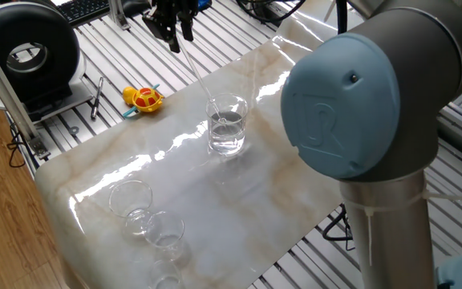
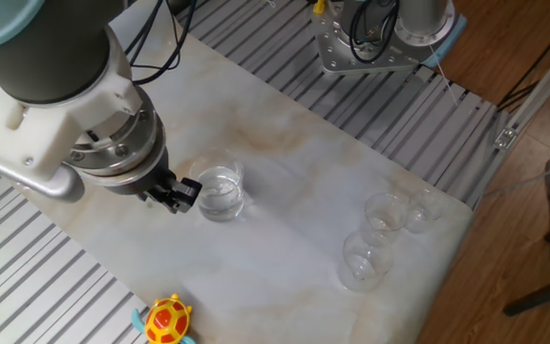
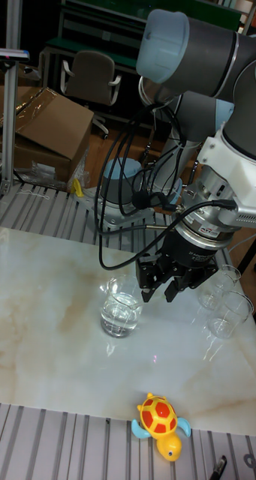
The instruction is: Stir the beaker with a glass rod
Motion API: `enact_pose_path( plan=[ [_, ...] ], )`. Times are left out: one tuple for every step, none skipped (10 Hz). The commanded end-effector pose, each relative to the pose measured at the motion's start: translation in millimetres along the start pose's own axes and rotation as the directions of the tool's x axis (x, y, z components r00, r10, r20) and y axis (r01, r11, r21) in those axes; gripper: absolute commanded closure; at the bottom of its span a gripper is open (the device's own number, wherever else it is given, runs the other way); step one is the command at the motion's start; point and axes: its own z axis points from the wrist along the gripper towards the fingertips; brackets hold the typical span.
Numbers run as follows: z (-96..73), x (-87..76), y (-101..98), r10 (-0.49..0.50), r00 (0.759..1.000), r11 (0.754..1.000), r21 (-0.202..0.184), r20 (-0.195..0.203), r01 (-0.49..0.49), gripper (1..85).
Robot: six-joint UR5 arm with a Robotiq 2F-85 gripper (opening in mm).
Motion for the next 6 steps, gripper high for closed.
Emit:
enact_pose_path(
  plan=[
    [-3.2,2.5,0.9,0.004,1.000,1.000,-0.012,0.009,-0.004,43.0],
    [-3.3,-2.4,0.5,-0.007,1.000,1.000,-0.010,0.028,0.007,42.7],
    [-3.5,-5.2,6.7,-0.008,0.999,0.999,-0.034,0.039,0.009,40.7],
    [-3.8,-10.5,6.6,-0.009,0.998,0.999,-0.033,0.059,0.011,39.0],
    [-3.9,-12.1,6.2,-0.003,0.998,0.999,-0.032,0.065,0.005,38.0],
    [-3.8,-13.1,-4.0,-0.008,0.998,1.000,0.007,0.069,0.008,38.0]
  ],
)
